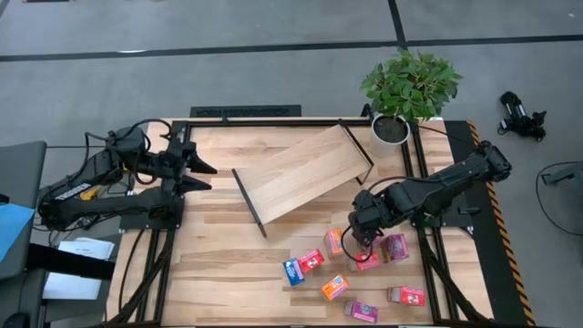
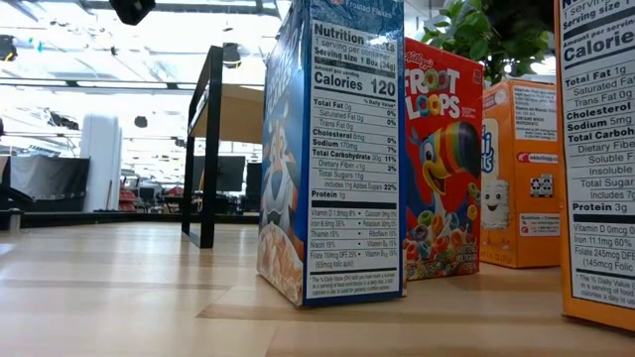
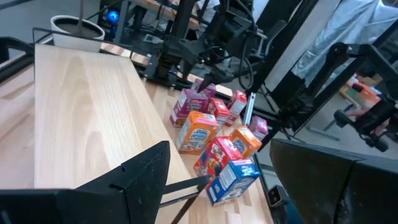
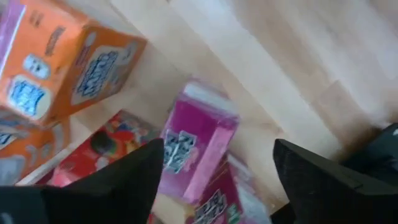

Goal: Stack cereal on shelf
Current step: Put the top left purple cereal box on the shelf

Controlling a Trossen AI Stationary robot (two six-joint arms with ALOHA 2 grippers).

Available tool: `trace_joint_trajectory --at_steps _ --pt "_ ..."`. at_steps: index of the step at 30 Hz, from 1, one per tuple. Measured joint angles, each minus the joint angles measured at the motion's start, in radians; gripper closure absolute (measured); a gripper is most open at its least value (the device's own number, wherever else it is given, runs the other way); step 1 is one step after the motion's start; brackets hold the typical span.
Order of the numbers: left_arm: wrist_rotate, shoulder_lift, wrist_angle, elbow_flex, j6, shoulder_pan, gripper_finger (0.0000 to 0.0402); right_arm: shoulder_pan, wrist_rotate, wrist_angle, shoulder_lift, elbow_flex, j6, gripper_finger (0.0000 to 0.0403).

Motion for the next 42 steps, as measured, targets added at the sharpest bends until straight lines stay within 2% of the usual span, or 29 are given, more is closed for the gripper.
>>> trace_joint_trajectory --at_steps 5,7,13,22,29,37,42 --pt "0.0 0.0 0.0 0.0 0.007 0.0 0.0133 0.002 -0.018 0.018 0.0 0.0 0.012 0.0015" --pt "0.0 0.0 -0.001 0.0 0.007 0.0 0.0133 0.002 -0.01 0.018 0.0 0.0 0.031 0.0007" --pt "0.0 0.0 -0.005 0.0 0.006 0.0 0.0133 0.01 0.054 0.027 0.0 0.0 0.062 0.0019" --pt "-0.001 0.0 -0.005 0.0 0.006 0.0 0.0133 0.082 0.12 0.012 0.0 -0.001 0.18 0.0011" --pt "-0.024 0.0 -0.005 0.0 0.007 0.001 0.0133 0.138 0.124 0.08 0.001 -0.079 0.268 0.0017" --pt "-0.036 0.0 -0.005 0.0 0.006 0.0 0.0133 0.143 0.126 0.097 0.002 -0.089 0.261 0.0021" --pt "-0.04 0.0 -0.005 0.0 0.005 0.001 0.0133 0.136 0.124 0.102 0.023 -0.09 0.228 0.0046"
